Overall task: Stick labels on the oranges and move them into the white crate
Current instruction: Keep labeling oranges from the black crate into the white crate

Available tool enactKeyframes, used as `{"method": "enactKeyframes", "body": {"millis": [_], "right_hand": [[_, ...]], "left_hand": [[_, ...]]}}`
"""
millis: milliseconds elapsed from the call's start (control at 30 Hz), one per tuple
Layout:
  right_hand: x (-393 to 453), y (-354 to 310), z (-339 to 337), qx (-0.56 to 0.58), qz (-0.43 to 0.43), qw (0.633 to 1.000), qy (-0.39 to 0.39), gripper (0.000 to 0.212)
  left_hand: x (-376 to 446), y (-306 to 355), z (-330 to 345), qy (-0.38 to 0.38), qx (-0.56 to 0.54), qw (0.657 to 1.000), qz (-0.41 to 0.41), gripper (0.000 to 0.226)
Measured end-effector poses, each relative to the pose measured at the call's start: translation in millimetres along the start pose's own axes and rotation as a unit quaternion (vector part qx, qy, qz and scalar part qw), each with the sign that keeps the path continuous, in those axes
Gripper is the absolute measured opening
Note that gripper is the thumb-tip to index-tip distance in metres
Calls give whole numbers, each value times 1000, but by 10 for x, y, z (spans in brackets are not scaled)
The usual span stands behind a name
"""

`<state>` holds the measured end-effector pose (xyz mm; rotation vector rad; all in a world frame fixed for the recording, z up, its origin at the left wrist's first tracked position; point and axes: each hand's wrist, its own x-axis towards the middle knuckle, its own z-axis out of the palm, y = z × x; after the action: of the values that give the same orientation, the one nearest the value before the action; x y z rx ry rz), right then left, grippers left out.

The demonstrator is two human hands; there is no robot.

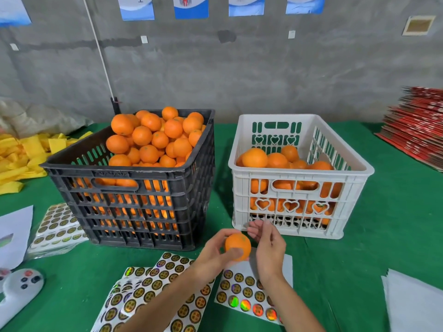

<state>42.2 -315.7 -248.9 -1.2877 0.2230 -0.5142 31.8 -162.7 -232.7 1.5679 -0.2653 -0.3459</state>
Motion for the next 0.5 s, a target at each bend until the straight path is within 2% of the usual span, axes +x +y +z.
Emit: {"method": "enactKeyframes", "body": {"millis": [100,167,233,267,333,367,433,500], "right_hand": [[12,-133,-58,-54,-56,996,-43,34],[-14,-201,-115,-134,-77,977,-144,27],[-76,-196,-147,-261,-67,922,-276,18],[-114,-162,-152,-340,-71,878,-330,24],[-175,-56,-156,-469,-100,787,-388,57],[-194,-18,-147,-505,-115,759,-394,70],[-205,21,-116,-536,-143,734,-392,80],[-202,38,-85,-549,-174,717,-391,80]], "left_hand": [[-1,-11,-93,18,82,996,24,46],[-11,-19,-210,52,105,993,20,49],[-27,-55,-319,87,120,989,26,52],[-40,-84,-359,97,118,988,34,49],[-67,-147,-393,102,117,987,49,44],[-79,-176,-394,102,117,986,55,44],[-103,-210,-379,106,103,987,62,49],[-111,-209,-379,114,83,988,60,55]]}}
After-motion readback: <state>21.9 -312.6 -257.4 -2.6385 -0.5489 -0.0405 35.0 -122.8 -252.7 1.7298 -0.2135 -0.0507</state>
